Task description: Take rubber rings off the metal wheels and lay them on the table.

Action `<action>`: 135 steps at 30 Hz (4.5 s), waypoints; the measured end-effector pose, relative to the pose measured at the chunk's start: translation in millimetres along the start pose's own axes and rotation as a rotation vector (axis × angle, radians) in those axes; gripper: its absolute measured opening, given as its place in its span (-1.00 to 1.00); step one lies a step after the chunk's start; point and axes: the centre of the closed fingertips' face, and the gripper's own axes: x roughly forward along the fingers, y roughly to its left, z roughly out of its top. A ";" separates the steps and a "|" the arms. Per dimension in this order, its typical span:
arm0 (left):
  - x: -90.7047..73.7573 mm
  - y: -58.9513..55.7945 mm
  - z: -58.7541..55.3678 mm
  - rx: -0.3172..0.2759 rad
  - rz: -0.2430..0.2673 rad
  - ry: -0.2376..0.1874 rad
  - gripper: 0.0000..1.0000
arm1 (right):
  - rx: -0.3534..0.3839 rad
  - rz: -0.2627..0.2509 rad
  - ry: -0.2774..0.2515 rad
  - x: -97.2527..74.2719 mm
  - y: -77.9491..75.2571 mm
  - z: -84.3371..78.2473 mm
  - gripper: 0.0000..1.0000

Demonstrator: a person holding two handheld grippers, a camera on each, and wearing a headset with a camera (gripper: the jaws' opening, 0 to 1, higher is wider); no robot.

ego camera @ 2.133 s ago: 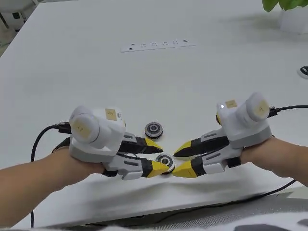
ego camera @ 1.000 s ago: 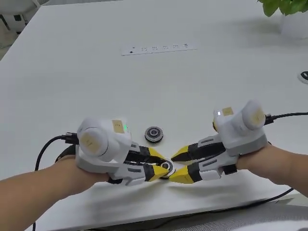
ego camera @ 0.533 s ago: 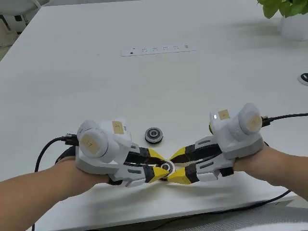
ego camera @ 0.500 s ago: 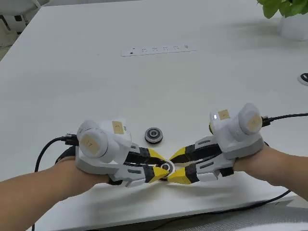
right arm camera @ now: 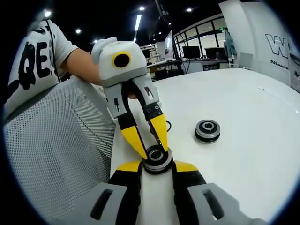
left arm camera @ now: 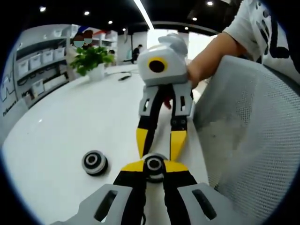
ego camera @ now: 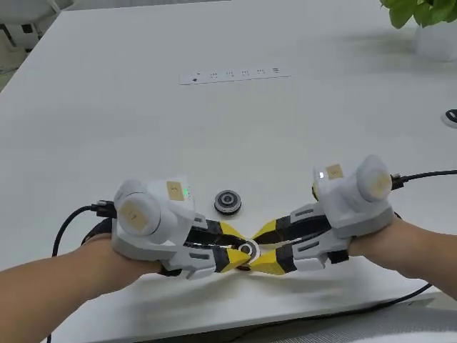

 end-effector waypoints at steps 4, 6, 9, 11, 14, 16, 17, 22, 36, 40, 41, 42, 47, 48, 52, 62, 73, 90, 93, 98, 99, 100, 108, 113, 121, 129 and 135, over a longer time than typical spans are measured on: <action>0.1 0.1 -0.1 0.006 0.001 0.002 -0.74 | -0.001 0.001 -0.001 -0.5 -0.2 -0.1 -0.56; 0.3 0.2 -0.1 0.007 0.002 0.003 -0.74 | -0.002 0.002 -0.002 -0.6 -0.4 -0.2 -0.56; 0.3 0.3 -0.1 0.008 0.001 0.003 -0.75 | -0.005 0.003 -0.002 -0.9 -0.2 -0.4 -0.57; 0.3 0.3 -0.1 0.008 0.000 0.003 -0.75 | -0.011 0.003 -0.001 -0.9 -0.1 -0.6 -0.57; 0.5 0.3 -0.1 0.008 0.000 0.002 -0.75 | -0.020 0.001 -0.002 -1.3 0.4 -1.1 -0.57; 0.6 0.4 -0.1 0.010 0.001 0.003 -0.75 | -0.027 0.000 0.000 -2.0 0.2 -1.9 -0.58; 0.6 0.5 -0.1 0.010 0.001 0.003 -0.75 | -0.032 -0.002 0.002 -2.5 -0.1 -2.5 -0.59; 0.6 0.6 -0.3 0.010 0.001 0.002 -0.75 | -0.066 -0.019 0.029 -3.0 -1.9 -8.1 -0.63; 1.2 1.0 -0.6 0.003 0.009 0.001 -0.75 | -0.060 -0.015 0.023 -4.1 -1.9 -7.3 -0.66; 1.0 1.0 -0.7 0.004 0.013 -0.001 -0.75 | -0.056 -0.014 0.025 -3.7 -1.7 -7.4 -0.66; 1.0 1.0 -0.7 0.003 0.013 -0.002 -0.75 | -0.056 -0.015 0.025 -3.6 -1.5 -7.4 -0.67; 1.1 1.2 -0.8 0.004 0.013 -0.003 -0.75 | -0.056 -0.016 0.026 -3.6 -1.7 -7.5 -0.67; 1.1 1.0 -0.7 0.006 0.014 -0.002 -0.75 | -0.062 -0.021 0.036 -3.7 -2.0 -8.1 -0.69; 1.1 0.9 -0.7 0.006 0.015 -0.002 -0.75 | -0.061 -0.024 0.041 -4.0 -2.3 -9.1 -0.71; 1.1 0.8 -0.8 0.007 0.016 -0.002 -0.75 | -0.041 -0.026 0.045 -5.4 -4.5 -11.8 -0.78; 0.7 1.5 -0.9 0.011 0.020 0.001 -0.75 | 0.008 -0.026 0.047 -4.6 -6.8 -11.9 -1.00; 0.6 1.7 -0.7 0.022 0.022 0.008 -0.76 | 0.166 -0.027 -0.008 -6.6 -9.8 -9.9 -1.00; 0.8 1.9 -0.8 0.027 0.026 0.014 -0.76 | 0.307 -0.019 -0.082 -14.2 -1.7 -2.3 -1.00; 1.0 1.9 -0.8 0.028 0.026 0.014 -0.76 | 0.331 -0.016 -0.094 -15.7 -1.3 -1.6 -1.00; 1.2 2.2 -0.7 0.028 0.026 0.013 -0.76 | 0.372 -0.014 -0.137 -21.5 -5.9 1.8 -1.00; 1.3 2.2 -0.8 0.029 0.026 0.013 -0.76 | 0.375 -0.013 -0.139 -21.5 -5.6 1.9 -1.00; 1.4 2.3 -0.8 0.029 0.026 0.013 -0.76 | 0.376 -0.012 -0.139 -21.2 -5.9 2.0 -1.00; 1.9 2.4 -0.7 0.035 0.029 0.022 -0.76 | 0.415 -0.001 -0.155 -20.6 -6.8 3.8 -1.00; 1.9 2.5 -0.9 0.036 0.030 0.024 -0.77 | 0.417 0.003 -0.153 -19.3 -4.9 5.4 -1.00; 1.9 2.4 -1.0 0.039 0.030 0.025 -0.77 | 0.426 0.007 -0.150 -18.1 -3.5 6.9 -1.00; 1.8 2.4 -1.1 0.040 0.028 0.026 -0.77 | 0.426 0.014 -0.149 -16.6 -3.2 8.2 -1.00; 1.9 2.6 -1.3 0.040 0.028 0.026 -0.77 | 0.423 0.022 -0.153 -15.2 -1.3 10.0 -1.00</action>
